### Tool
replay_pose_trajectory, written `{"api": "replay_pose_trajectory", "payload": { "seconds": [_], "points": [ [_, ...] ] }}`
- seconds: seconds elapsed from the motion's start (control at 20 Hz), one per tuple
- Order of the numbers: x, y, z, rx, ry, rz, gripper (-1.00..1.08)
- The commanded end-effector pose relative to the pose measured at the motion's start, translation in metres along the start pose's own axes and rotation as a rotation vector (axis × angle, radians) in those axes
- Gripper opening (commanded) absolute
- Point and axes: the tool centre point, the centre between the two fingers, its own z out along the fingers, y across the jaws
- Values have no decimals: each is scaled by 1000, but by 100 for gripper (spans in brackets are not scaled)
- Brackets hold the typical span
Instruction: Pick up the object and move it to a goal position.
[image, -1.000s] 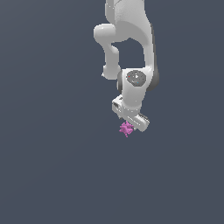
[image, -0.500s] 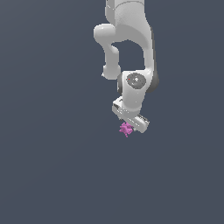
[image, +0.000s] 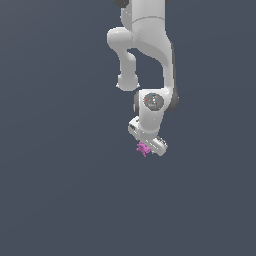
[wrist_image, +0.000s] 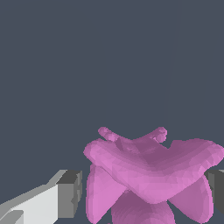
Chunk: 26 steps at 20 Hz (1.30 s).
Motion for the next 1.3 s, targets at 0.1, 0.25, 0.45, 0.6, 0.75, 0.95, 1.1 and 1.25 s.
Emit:
{"api": "replay_pose_trajectory", "payload": {
  "seconds": [0.1, 0.25, 0.45, 0.6, 0.75, 0.95, 1.1, 1.25],
  "points": [
    [0, -1, 2, 1, 1, 0, -100],
    [0, -1, 2, 1, 1, 0, -100],
    [0, -1, 2, 1, 1, 0, -100],
    [1, -1, 1, 3, 1, 0, -100],
    [1, -1, -4, 3, 1, 0, -100],
    [4, -2, -19, 3, 1, 0, -100],
    [7, -2, -37, 2, 1, 0, -100],
    [11, -2, -59, 2, 1, 0, -100]
  ]
}}
